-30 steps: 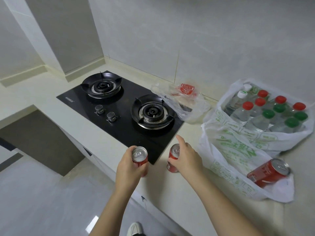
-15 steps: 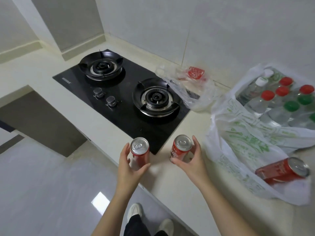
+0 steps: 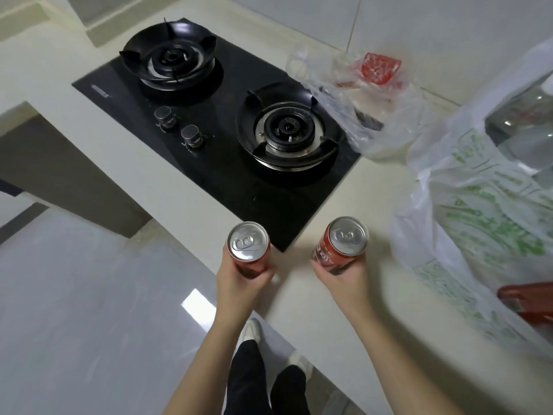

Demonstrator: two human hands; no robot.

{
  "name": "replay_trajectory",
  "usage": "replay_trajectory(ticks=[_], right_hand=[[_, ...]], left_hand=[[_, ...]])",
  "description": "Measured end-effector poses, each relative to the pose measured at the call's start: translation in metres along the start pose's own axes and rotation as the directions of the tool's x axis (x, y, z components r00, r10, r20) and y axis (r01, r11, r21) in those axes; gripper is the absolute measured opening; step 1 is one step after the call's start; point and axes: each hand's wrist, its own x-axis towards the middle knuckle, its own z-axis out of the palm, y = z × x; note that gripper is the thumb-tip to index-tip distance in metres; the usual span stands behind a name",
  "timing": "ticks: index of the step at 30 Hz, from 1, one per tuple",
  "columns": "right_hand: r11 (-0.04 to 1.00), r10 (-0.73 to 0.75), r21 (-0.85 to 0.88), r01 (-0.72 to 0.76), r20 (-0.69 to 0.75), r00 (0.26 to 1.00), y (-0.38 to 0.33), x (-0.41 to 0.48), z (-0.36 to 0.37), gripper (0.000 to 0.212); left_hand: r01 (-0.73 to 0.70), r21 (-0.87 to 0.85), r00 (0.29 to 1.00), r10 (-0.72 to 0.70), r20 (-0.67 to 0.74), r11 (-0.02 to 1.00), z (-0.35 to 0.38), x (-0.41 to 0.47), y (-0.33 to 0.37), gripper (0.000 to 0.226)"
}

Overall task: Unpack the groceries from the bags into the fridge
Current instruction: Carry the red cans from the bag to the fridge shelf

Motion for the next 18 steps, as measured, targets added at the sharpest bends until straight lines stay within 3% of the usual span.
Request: replay_trajectory(ticks=[3, 8, 14, 18], right_hand=[[0.999, 0.026, -0.037, -0.026, -0.017, 1.000, 0.003, 0.001, 0.002, 0.053], [0.999, 0.035, -0.022, -0.035, 0.005, 0.999, 0.006, 0.003, 0.003, 0.045], [0.996, 0.014, 0.083, -0.017, 0.028, 0.999, -0.013, -0.004, -0.005, 0.049], [0.980, -0.103, 0.172, 0.102, -0.002, 0.995, -0.066, -0.010, -0.018, 0.049]], left_hand=[[0.019, 0.020, 1.000, -0.019, -0.005, 1.000, 0.003, 0.000, -0.003, 0.059], [0.015, 0.064, 1.000, -0.015, -0.013, 0.998, 0.002, 0.003, -0.003, 0.050], [-0.036, 0.053, 0.999, 0.036, 0.001, 0.998, -0.004, -0.004, 0.023, 0.044], [-0.102, -0.074, 0.994, 0.104, 0.017, 0.992, -0.011, -0.009, 0.074, 0.043]])
